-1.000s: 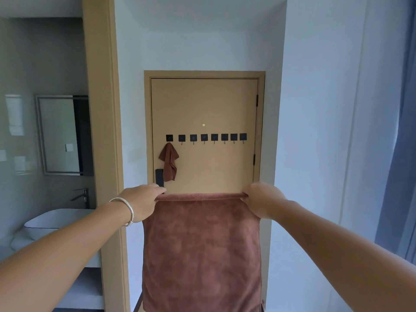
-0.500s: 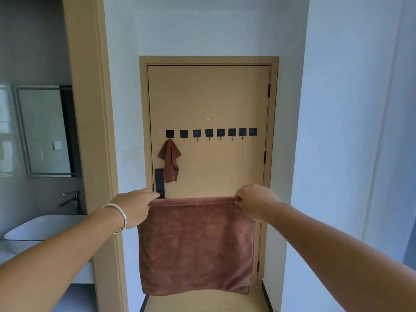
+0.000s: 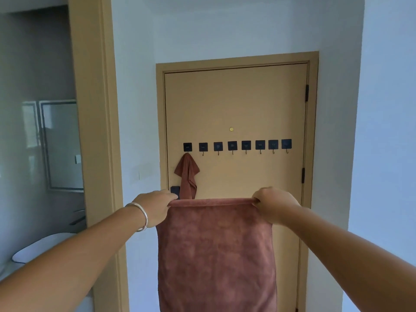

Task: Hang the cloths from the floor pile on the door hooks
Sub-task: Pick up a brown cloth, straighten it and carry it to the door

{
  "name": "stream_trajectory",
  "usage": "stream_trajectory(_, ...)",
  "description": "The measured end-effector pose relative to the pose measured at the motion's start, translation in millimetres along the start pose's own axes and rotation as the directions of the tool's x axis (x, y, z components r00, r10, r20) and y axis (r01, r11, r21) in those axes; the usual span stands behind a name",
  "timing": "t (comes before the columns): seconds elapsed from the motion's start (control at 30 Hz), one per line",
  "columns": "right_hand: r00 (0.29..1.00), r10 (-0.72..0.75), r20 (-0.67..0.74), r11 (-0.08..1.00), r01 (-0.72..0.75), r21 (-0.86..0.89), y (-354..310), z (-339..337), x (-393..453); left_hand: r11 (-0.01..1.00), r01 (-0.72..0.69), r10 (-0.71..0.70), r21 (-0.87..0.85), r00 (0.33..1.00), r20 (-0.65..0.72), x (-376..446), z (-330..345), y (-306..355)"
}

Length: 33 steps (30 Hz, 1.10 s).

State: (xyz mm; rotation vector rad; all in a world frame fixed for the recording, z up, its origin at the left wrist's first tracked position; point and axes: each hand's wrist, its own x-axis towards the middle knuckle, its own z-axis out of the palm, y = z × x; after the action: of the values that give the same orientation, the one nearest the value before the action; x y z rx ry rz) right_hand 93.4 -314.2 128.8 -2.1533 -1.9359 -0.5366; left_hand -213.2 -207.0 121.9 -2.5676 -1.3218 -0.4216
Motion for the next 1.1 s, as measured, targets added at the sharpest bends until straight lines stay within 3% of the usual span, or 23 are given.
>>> stream_trajectory(0.4,0.997,-0.036,0.07,0.999,0.035,0.024,20,85,131,1.0,0.027,-0.028,0.013,0.999,0.043,119,68,-45)
stream_trajectory(0.83,0.995,0.08,0.066,0.996,-0.076,-0.053,-10,139,292,0.991,-0.076,0.07,-0.109,0.995,-0.066,265,127,-156)
stream_trajectory(1.1,0.989,0.101,0.108,0.993,-0.093,-0.078,-32,173,358,0.984,-0.085,0.072,-0.157,0.994,-0.087,315,168,-208)
